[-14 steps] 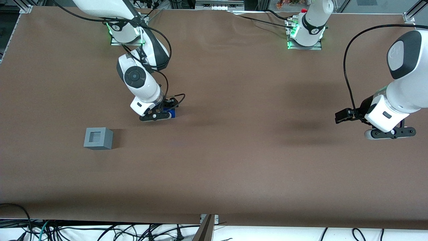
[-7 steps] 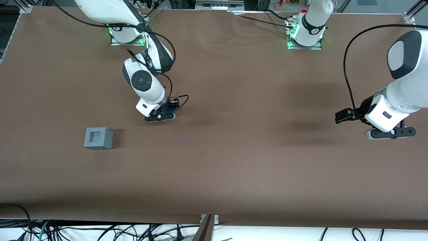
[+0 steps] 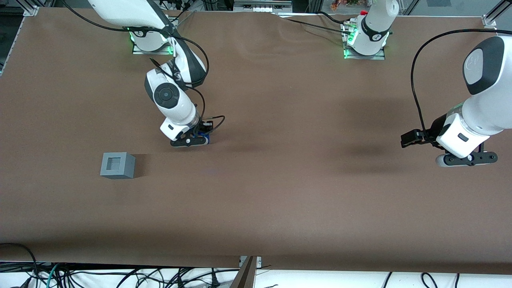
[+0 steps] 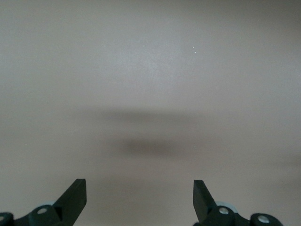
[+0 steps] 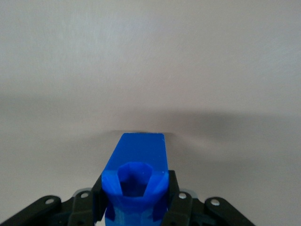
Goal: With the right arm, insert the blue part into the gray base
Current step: 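Carry the blue part over the gray base's square opening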
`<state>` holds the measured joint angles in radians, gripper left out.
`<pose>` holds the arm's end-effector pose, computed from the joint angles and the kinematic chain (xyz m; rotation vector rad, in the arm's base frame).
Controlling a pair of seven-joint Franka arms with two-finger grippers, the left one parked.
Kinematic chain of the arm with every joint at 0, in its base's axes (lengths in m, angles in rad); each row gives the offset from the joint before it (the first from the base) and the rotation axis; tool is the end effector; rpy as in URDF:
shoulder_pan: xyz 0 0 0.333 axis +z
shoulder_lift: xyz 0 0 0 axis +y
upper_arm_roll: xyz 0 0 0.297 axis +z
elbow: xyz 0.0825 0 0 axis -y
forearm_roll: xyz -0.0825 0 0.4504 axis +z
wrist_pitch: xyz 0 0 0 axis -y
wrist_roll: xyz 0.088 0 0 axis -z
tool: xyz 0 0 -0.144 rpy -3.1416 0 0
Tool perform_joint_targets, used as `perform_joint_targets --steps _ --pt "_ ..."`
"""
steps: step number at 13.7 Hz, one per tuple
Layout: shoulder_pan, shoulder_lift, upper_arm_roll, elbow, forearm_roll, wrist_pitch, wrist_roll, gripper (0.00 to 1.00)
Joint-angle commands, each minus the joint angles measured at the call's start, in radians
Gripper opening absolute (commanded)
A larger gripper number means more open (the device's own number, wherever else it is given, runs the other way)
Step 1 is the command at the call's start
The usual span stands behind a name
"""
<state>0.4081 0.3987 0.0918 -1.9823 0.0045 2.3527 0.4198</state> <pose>0.5659 0.3110 0.1599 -3.1161 -0.1094 0.0642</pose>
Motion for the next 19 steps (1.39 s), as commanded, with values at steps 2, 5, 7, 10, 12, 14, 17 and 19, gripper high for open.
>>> perform_joint_targets --steps 2,5,7,10,12,14,17,19 --pt "-0.002 -0.081 -0.093 0.111 -0.001 -0.218 -0.022 0.09" --pt "-0.008 -0.081 -0.248 0.16 0.002 -0.266 -0.195 0.09" --pt "-0.032 -0.07 -0.311 0.187 0.003 -0.269 -0.292 0.09" --pt "-0.124 -0.035 -0.314 0.241 0.002 -0.285 -0.421 0.09" --pt "-0.172 0.005 -0.314 0.287 0.002 -0.289 -0.475 0.09" --pt "-0.19 0.044 -0.314 0.318 0.002 -0.293 -0.487 0.09" --pt "-0.218 0.1 -0.314 0.335 0.005 -0.291 -0.556 0.09" --pt "-0.219 0.109 -0.314 0.33 0.005 -0.294 -0.569 0.09"
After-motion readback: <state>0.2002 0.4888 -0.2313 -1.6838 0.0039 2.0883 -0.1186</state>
